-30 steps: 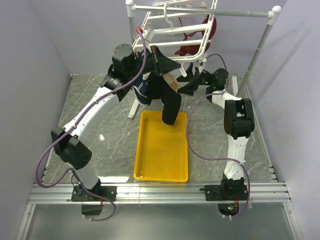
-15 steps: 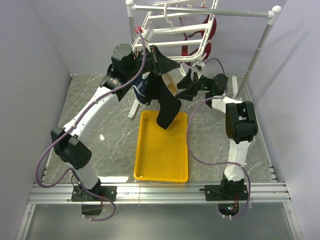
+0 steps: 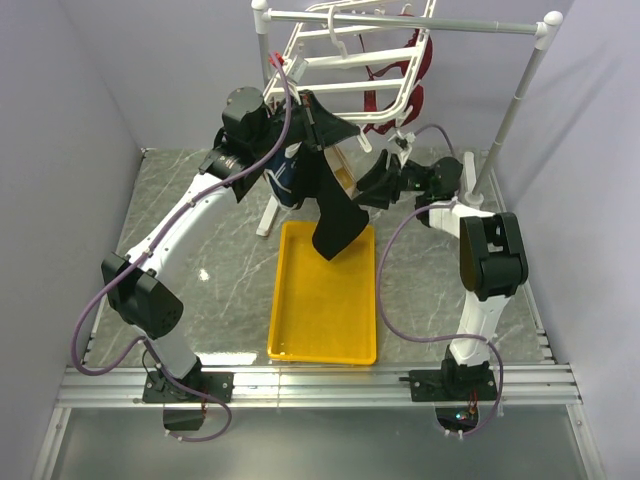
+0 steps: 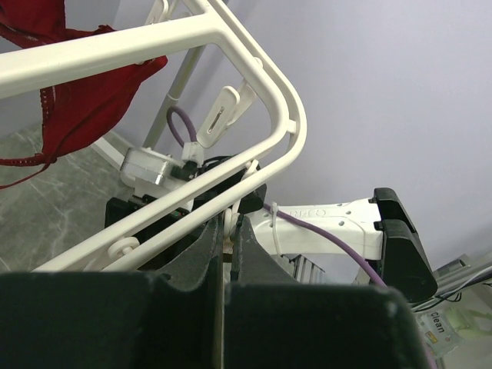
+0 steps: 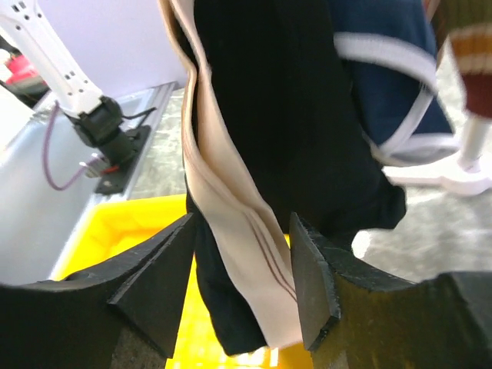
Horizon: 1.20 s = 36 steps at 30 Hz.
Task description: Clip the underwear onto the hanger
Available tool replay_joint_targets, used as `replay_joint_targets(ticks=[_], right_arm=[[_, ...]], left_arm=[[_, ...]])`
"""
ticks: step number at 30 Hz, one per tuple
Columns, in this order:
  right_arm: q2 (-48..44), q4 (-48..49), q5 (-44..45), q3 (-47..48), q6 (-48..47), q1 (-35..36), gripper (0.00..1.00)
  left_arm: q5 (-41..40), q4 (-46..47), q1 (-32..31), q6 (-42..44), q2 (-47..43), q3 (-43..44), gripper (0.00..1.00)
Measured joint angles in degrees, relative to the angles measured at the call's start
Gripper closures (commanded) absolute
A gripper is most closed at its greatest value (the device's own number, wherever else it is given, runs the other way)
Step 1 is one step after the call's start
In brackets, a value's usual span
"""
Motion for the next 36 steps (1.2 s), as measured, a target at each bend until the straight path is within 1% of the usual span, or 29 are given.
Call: replay_joint_targets(ticks=[4, 7, 8, 14, 19, 22, 23, 25, 26, 36], right_arm=[[-0.28, -0.02, -0.09, -2.91, 3.02, -0.02, 0.45], [-0.28, 0.00, -0.11, -3.76, 7.26, -0.28, 0.50], [-0.28, 0.00, -0.09, -3.76, 8.66, -0.31, 0.54], [-0.39, 0.04, -0.02, -4.72, 13.40, -0.68, 0.63], [-0.90, -0.04, -0.04, -5.68, 15.58, -0.68, 0.64], [-2.43, -0.02, 0.00, -6.43, 16.50, -0.68, 0.74], [-3.10, 0.00, -0.11, -6.73, 16.68, -0.68, 0.85], [-4.13, 0.09, -0.11, -6.78, 16.96, -0.68, 0.98], [-4.59, 0.20, -0.15, -6.75, 17.35, -0.68, 1.00], [-7.61, 0.26, -0.28, -3.91, 23.39, -2.08, 1.00]], left_arm=[[-0.02, 0.00, 0.02, 0.00, 0.00, 0.00, 1.00], [0.00, 0.00, 0.02, 0.00, 0.00, 0.00, 1.00], [-0.02, 0.00, 0.02, 0.00, 0.00, 0.00, 1.00], [-0.04, 0.02, 0.04, 0.00, 0.00, 0.00, 1.00], [-0.07, 0.02, 0.04, -0.22, 0.00, 0.00, 1.00], [-0.04, 0.04, 0.04, -0.42, 0.02, 0.00, 1.00], [-0.04, 0.04, 0.04, -0.48, 0.02, 0.00, 1.00], [-0.04, 0.04, 0.04, -0.66, 0.04, 0.00, 1.00], [-0.04, 0.02, 0.04, -0.66, 0.04, 0.00, 1.00], [-0.15, -0.42, 0.04, 1.36, 0.07, 0.00, 1.00]])
